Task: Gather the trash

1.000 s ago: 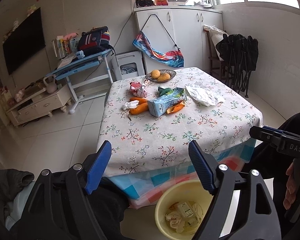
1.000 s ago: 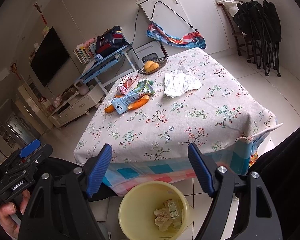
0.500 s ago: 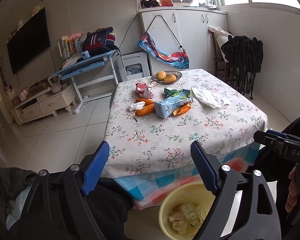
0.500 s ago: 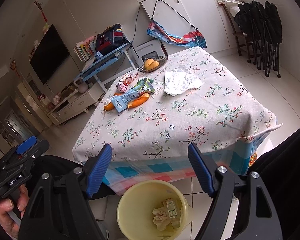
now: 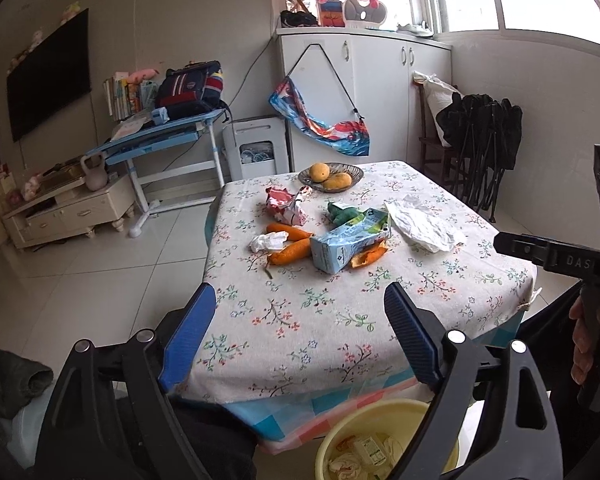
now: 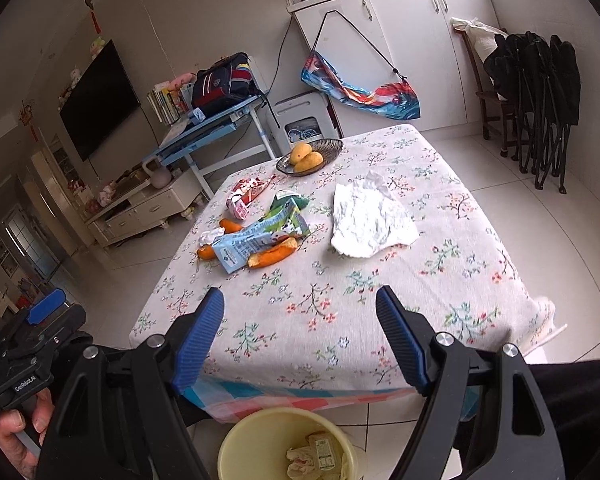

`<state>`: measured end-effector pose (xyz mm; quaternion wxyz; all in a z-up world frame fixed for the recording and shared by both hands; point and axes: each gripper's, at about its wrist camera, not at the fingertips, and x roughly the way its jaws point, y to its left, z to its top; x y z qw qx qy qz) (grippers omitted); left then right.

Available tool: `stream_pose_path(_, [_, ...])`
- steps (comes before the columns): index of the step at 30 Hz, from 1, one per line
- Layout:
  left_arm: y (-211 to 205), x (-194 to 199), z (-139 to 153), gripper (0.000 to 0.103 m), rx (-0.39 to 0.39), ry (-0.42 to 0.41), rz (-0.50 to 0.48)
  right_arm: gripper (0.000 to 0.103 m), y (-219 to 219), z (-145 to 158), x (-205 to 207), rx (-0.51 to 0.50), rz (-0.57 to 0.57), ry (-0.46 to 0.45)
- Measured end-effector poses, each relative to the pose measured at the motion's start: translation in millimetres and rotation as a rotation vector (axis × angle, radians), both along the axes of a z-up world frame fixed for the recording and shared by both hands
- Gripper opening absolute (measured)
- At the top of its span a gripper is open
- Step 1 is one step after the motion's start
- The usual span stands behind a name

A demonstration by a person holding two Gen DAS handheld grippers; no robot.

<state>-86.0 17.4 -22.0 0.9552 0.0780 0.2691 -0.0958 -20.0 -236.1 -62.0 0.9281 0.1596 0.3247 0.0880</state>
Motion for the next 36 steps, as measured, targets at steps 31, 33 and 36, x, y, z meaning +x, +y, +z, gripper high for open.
stream_pose_path(31, [-97.5, 246.6, -98.9, 0.047, 0.189, 0.400, -0.503, 0.085, -19.8, -65.0, 156.0, -0.253, 0.041, 0.312])
stream_pose_path(33, [-97.2, 249.8, -96.9, 0.044, 0.155, 0.414, -0.493, 0.085, -16.7, -65.3, 157.7, -0.277, 0.046, 0.310])
stream_pose_path(36, [-96.3, 249.1, -96.2, 0.043, 0.132, 0.428, -0.483, 0.073, -15.0, -65.7, 158.2, -0.313, 0.045, 0.298])
